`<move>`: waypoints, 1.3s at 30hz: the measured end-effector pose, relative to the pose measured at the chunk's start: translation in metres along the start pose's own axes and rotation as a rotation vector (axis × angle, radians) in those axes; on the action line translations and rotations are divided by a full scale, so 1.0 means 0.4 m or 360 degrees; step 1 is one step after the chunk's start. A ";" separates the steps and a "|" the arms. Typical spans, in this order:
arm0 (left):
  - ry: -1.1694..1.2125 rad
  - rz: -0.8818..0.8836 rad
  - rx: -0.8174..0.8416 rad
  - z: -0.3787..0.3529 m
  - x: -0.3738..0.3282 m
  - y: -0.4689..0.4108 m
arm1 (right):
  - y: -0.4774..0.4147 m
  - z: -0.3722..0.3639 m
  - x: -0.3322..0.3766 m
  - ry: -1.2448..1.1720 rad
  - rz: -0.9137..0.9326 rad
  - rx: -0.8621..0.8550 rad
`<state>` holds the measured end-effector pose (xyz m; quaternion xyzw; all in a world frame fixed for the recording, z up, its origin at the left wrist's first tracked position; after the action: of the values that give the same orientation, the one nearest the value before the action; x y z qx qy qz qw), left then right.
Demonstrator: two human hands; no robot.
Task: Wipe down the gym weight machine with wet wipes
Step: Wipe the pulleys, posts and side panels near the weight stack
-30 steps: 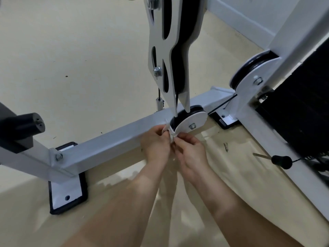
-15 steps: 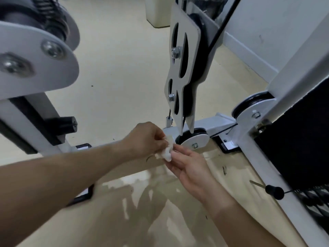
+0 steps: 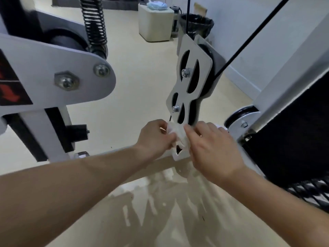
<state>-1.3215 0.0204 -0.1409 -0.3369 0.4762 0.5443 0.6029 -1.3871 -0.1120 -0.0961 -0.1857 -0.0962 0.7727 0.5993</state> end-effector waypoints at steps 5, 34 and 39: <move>0.0255 -0.0027 -0.0078 -0.064 0.006 -0.031 | -0.037 0.006 -0.089 -0.0895 -0.0915 0.0191; 0.0719 0.0017 -0.0630 -0.006 0.002 -0.176 | -0.147 0.151 -0.003 0.1363 0.0125 0.0511; 0.0775 0.0123 -0.0630 -0.036 0.015 -0.224 | -0.187 0.162 0.008 0.1145 0.0101 0.0354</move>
<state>-1.2370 -0.0071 -0.1612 -0.5499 0.5037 0.5522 0.3728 -1.3473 -0.0842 -0.0096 -0.3819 0.2108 0.6820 0.5870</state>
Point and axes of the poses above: each hand's wrist, its own y-axis away from the middle knuckle, its own z-axis out of the back of the hand, x = y × z, the point moved 4 cm from there along -y, towards the middle knuckle, and after that the axes turned 4 degrees about -z, right-handed, at the moved point
